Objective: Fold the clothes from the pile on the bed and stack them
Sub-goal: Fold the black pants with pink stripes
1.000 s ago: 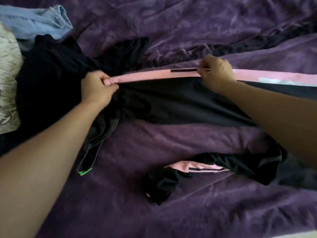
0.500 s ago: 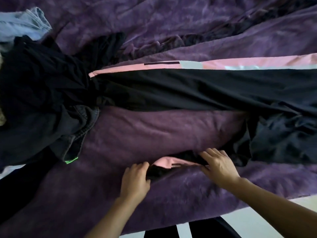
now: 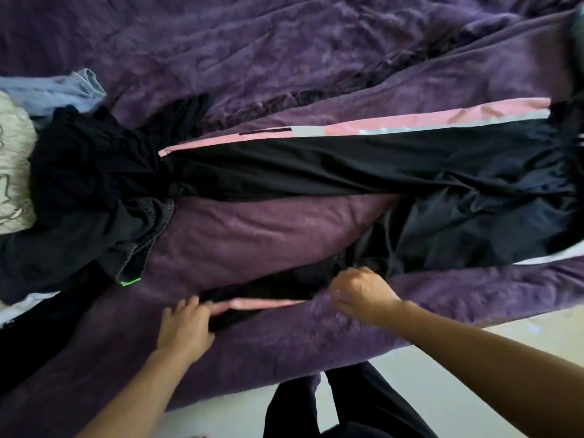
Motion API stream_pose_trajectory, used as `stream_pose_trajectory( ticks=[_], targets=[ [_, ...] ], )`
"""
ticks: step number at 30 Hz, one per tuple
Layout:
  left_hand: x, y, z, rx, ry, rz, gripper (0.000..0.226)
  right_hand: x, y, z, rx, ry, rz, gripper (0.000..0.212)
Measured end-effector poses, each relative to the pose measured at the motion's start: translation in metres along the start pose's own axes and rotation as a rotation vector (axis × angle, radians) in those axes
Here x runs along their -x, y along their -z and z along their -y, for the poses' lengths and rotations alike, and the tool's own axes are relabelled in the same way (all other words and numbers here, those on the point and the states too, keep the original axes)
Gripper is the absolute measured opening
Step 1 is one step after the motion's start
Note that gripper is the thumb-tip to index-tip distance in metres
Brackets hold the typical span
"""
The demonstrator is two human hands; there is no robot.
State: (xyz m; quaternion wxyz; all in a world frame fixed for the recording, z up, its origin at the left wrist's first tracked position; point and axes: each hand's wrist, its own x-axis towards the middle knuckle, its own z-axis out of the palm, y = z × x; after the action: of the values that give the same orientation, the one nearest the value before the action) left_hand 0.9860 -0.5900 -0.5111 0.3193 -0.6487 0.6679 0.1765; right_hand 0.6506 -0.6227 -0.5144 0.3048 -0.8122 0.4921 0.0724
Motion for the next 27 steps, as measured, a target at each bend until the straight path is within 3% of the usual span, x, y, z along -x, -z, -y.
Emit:
stream_pose_trajectory(
  ticks=[2,4,5,6,7,9,10,11,13,15,18,20,22,23,24,25,27],
  targets=[
    [0.006,-0.013,-0.002,0.107,-0.01,-0.005,0.035,0.013,-0.013,-0.014,-0.1,-0.125,-0.169,0.008],
    [0.001,-0.018,-0.004,0.258,-0.042,-0.257,0.029,0.013,-0.017,-0.038,-0.161,-0.358,-0.443,0.021],
    [-0.006,-0.021,-0.007,0.332,-0.04,-0.401,0.03,0.01,-0.016,-0.049,-0.141,-0.447,-0.492,0.031],
    [-0.015,-0.016,-0.011,0.4,-0.021,-0.441,0.035,0.003,-0.012,-0.058,-0.101,-0.492,-0.465,0.041],
    [-0.024,-0.012,-0.015,0.444,0.0,-0.38,0.045,-0.005,-0.009,-0.065,-0.062,-0.503,-0.375,0.051],
    [-0.039,-0.011,-0.026,0.399,0.019,-0.124,0.062,-0.021,-0.01,-0.07,-0.012,-0.455,-0.192,0.059],
    [-0.042,-0.014,-0.032,0.338,-0.001,-0.055,0.058,-0.026,-0.012,-0.067,-0.003,-0.412,-0.138,0.054],
    [-0.038,-0.016,-0.038,0.287,-0.044,-0.057,0.046,-0.029,-0.014,-0.061,0.007,-0.368,-0.118,0.045],
    [-0.016,-0.017,-0.043,0.233,-0.148,-0.245,0.024,-0.02,-0.022,-0.046,0.024,-0.283,-0.125,0.028],
    [0.014,-0.028,-0.04,0.245,-0.251,-0.349,0.025,0.006,-0.036,-0.034,0.063,-0.254,-0.065,0.021],
    [0.053,-0.048,-0.03,0.213,-0.344,-0.172,0.036,0.043,-0.047,-0.027,0.09,-0.273,0.102,0.019],
    [0.057,-0.055,-0.024,0.291,-0.252,-0.213,0.051,0.039,-0.039,-0.029,0.049,-0.236,-0.053,0.013],
    [0.041,-0.054,-0.017,0.388,-0.119,-0.417,0.04,0.014,-0.029,-0.034,0.029,-0.196,-0.305,0.014],
    [0.03,-0.051,-0.015,0.431,-0.051,-0.439,0.029,-0.002,-0.022,-0.035,0.037,-0.201,-0.386,0.019],
    [0.019,-0.047,-0.015,0.439,0.001,-0.37,0.033,-0.019,-0.016,-0.037,0.048,-0.225,-0.38,0.027],
    [0.008,-0.045,-0.017,0.421,0.031,-0.239,0.051,-0.034,-0.012,-0.039,0.053,-0.254,-0.286,0.037],
    [-0.005,-0.046,-0.028,0.317,-0.001,-0.061,0.071,-0.057,-0.009,-0.039,0.141,-0.285,0.01,0.053]
  ],
)
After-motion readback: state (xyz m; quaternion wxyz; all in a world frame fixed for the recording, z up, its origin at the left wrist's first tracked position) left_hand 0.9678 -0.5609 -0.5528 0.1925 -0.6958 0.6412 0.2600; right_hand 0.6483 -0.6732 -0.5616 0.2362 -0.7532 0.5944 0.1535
